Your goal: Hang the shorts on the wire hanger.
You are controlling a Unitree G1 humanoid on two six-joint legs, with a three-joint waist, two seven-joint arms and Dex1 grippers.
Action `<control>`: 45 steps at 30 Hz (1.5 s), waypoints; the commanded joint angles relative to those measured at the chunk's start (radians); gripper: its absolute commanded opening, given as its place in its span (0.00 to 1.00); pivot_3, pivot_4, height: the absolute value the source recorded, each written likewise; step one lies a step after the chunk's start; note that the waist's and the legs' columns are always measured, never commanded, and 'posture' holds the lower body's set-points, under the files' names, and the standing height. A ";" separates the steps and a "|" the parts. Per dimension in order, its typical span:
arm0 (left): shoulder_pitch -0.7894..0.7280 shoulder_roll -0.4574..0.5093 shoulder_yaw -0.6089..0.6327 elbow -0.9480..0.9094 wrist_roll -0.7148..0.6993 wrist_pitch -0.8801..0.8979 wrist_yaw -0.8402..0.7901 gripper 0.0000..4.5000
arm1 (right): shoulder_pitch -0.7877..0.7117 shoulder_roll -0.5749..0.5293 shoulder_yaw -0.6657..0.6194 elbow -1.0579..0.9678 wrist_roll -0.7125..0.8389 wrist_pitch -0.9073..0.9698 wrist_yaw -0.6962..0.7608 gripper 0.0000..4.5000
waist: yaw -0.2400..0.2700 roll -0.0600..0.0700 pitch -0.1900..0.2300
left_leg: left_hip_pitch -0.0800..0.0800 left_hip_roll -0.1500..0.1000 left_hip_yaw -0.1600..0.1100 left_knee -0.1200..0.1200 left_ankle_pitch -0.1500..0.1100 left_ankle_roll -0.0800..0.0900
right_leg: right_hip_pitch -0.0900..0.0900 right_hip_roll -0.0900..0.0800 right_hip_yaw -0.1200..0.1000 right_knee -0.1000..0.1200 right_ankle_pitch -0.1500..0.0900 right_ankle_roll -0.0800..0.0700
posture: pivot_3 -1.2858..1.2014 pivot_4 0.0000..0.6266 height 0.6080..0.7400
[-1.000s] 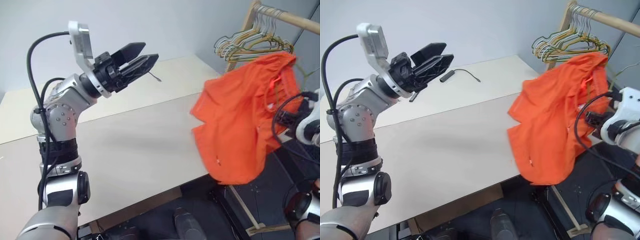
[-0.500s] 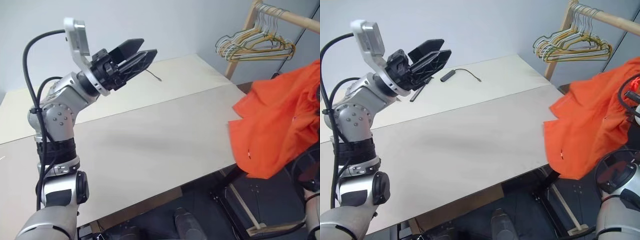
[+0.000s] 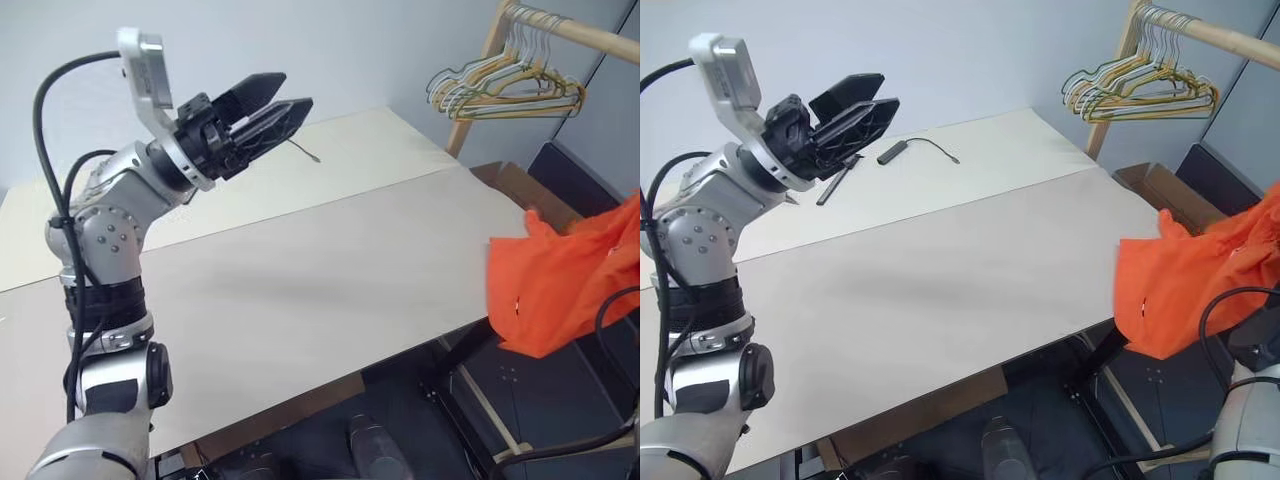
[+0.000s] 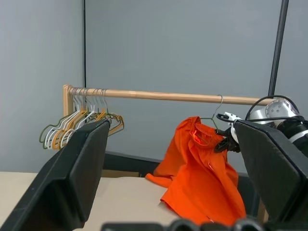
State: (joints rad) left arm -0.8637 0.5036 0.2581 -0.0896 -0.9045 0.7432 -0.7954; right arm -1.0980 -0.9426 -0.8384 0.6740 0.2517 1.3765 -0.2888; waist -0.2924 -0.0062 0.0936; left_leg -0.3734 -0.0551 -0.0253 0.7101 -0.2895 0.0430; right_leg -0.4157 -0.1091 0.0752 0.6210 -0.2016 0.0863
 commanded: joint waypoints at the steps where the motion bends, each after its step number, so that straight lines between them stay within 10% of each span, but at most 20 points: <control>1: -0.006 0.016 0.004 -0.035 -0.008 -0.007 0.000 1.00 | 0.027 0.021 0.015 -0.080 0.000 0.005 0.020 0.34 | 0.000 0.000 0.000 | 0.001 0.000 0.000 0.000 0.000 0.000 | 0.002 0.000 0.000 -0.002 0.000 0.001 | 0.41 0.14 1.00; 10: -0.010 0.023 -0.002 -0.029 -0.004 -0.014 -0.006 1.00 | 0.157 0.063 0.125 -0.333 -0.064 -0.081 0.031 0.99 | 0.004 0.002 0.001 | 0.005 0.001 -0.001 -0.001 -0.001 0.002 | 0.009 0.000 -0.001 -0.010 0.003 0.005 | 0.40 0.13 1.00; 23: 0.015 0.039 -0.022 -0.033 0.031 -0.041 -0.024 1.00 | 0.521 0.162 0.388 -0.854 -0.324 -0.854 -0.012 0.99 | -0.003 0.002 0.001 | 0.007 0.001 0.000 -0.001 -0.001 0.002 | 0.010 0.001 0.002 -0.010 0.000 0.012 | 0.41 0.13 1.00; 35: 0.437 0.206 -0.109 -0.320 0.305 -0.170 -0.012 1.00 | 0.634 0.172 0.694 -1.057 0.158 -0.868 0.867 0.99 | 0.057 -0.006 0.008 | 0.012 0.001 0.000 -0.006 -0.001 0.002 | 0.010 0.002 0.004 -0.011 0.005 0.005 | 0.49 0.13 1.00; 45: 0.606 0.285 0.009 -0.485 0.252 -0.091 0.041 1.00 | 0.607 0.181 0.784 -0.977 0.201 -0.872 1.079 0.99 | 0.237 -0.012 0.014 | 0.003 0.002 0.000 -0.011 0.000 0.000 | -0.006 0.000 0.001 -0.010 0.007 -0.002 | 0.54 0.16 1.00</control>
State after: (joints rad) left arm -0.2584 0.7742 0.2327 -0.5312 -0.6342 0.6511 -0.7610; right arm -0.4613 -0.7646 -0.0476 -0.2928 0.4465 0.5151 0.7730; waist -0.0554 -0.0186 0.1081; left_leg -0.3702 -0.0535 -0.0253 0.6983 -0.2893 0.0423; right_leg -0.4221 -0.1089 0.0752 0.6107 -0.1952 0.0832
